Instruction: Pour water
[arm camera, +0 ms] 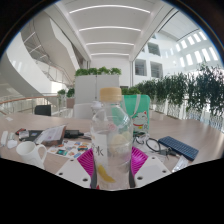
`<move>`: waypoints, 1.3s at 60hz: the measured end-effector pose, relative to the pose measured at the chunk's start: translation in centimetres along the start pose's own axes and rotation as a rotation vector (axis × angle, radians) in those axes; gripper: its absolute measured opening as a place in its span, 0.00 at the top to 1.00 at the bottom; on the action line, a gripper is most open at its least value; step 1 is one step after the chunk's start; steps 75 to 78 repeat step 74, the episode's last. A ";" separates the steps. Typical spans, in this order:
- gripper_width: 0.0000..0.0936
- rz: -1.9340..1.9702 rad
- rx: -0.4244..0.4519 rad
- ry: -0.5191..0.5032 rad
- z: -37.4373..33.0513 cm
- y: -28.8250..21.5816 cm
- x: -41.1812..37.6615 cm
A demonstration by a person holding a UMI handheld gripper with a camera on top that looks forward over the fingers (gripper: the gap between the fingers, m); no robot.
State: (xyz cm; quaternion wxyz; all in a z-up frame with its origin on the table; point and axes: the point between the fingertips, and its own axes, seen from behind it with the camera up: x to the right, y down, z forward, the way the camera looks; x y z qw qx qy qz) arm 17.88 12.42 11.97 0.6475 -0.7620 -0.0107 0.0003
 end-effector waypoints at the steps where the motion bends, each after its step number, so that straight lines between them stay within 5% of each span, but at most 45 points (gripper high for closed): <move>1: 0.53 -0.004 -0.002 -0.002 0.1 0.3 0.1; 24: 0.47 0.017 0.038 -0.049 0.0 2.5 0.2; 31: 0.37 -0.007 -0.098 -0.084 -1.0 4.0 -0.4; 38: 0.09 0.011 -0.208 -0.085 -5.0 4.7 0.0; 70: 0.11 -0.007 -0.235 -0.030 -35.5 -4.9 -3.6; 78: 0.11 -0.034 -0.229 -0.036 -38.3 -5.7 -4.5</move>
